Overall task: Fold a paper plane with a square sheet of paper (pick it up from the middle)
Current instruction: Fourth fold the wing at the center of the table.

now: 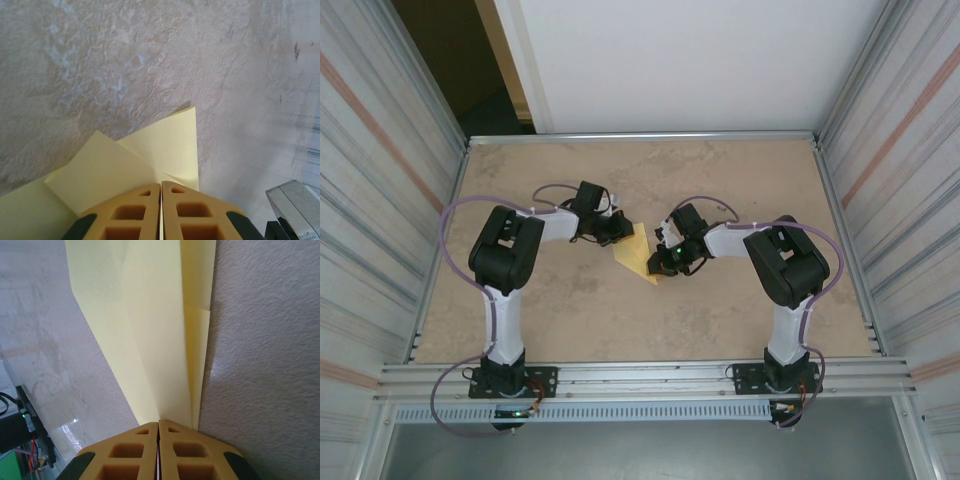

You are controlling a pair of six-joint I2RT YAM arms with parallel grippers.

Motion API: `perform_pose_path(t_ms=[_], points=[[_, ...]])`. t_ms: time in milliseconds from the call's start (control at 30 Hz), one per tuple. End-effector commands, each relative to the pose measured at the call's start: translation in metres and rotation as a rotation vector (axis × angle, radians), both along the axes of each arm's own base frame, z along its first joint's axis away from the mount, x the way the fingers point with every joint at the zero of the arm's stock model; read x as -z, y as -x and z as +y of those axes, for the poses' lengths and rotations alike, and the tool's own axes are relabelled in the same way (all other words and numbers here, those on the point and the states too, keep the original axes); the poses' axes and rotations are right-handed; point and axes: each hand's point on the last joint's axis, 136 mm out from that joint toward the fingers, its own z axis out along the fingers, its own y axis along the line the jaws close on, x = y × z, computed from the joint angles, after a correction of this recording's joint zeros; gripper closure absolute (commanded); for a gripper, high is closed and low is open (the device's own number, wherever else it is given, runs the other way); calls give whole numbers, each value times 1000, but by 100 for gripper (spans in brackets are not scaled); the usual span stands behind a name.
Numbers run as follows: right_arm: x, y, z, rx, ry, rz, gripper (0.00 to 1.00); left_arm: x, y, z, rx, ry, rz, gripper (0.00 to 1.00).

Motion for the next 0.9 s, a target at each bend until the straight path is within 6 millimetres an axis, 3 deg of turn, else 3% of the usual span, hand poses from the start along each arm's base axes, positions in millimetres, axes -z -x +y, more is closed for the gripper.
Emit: perform_pose_path(t_ms=[0,133,267,533,867], points=[[37,17,-30,44,175,99,90,-14,-5,10,4,-49,-31,88],[38,18,-31,50,180,104,90,-56,-5,6,6,-2,-106,86],[41,18,-31,57,183,117,90,-69,16,2,8,23,-132,86],[45,20,-34,65,198,136,90,-38,75,-29,99,45,-67,89],[46,20,-35,70,205,140,91,-15,71,-36,112,17,-22,90]])
